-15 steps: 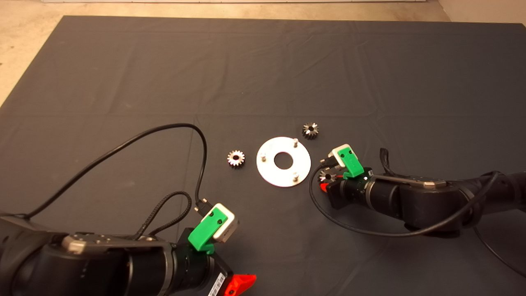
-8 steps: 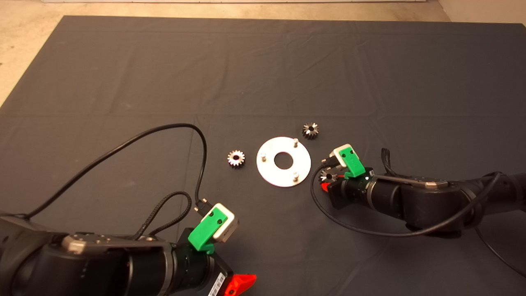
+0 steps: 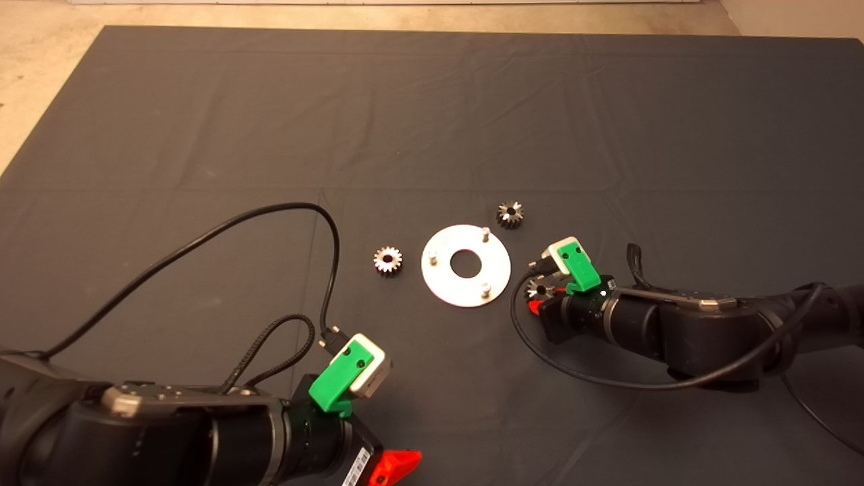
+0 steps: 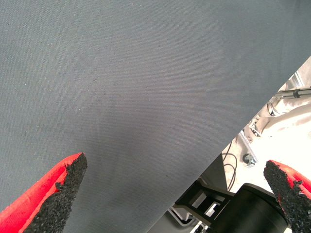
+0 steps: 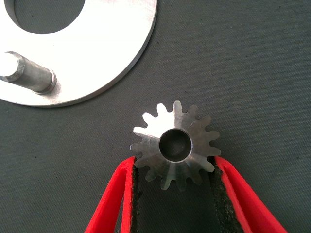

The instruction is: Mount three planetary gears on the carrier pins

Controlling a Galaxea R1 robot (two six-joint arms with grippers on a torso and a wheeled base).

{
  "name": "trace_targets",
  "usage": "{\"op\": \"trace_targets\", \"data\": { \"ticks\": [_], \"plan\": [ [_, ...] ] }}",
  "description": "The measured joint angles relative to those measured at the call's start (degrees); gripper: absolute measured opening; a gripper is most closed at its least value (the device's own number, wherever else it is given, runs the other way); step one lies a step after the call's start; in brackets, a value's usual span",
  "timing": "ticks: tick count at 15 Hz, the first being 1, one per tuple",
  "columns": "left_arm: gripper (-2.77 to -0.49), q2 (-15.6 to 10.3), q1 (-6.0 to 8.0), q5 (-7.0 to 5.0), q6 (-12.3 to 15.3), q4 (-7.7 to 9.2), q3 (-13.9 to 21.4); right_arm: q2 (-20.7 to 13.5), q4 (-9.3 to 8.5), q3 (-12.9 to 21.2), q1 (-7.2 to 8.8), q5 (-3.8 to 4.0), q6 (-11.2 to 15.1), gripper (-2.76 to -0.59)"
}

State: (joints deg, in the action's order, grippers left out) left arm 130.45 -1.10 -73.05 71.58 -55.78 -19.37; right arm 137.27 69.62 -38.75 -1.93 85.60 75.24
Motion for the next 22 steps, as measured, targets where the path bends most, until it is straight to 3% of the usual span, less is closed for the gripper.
{"op": "trace_targets", "data": {
  "ticks": [6,7,9,15,22],
  "plan": [
    [-0.62,0.2,0.02,-0.02,0.0,-0.13,0.0,-0.1,-0.02,1.0,-0.13,0.32,-0.1,-2.53],
    [-0.62,0.3,0.02,-0.02,0.0,-0.46,0.0,-0.2,0.0,1.8,-0.13,0.56,-0.2,-2.53],
    [-0.62,0.3,0.02,-0.02,0.1,-1.51,0.0,0.0,0.0,3.0,-0.13,0.3,-0.2,-2.54],
    [-0.62,0.3,0.02,-0.05,0.2,-1.52,0.0,0.0,0.13,6.4,0.26,0.52,-0.1,-2.55],
    [-0.62,0.3,0.02,-0.05,0.2,-1.52,0.0,0.2,0.48,7.6,3.08,0.95,0.2,-2.54]
  ]
}}
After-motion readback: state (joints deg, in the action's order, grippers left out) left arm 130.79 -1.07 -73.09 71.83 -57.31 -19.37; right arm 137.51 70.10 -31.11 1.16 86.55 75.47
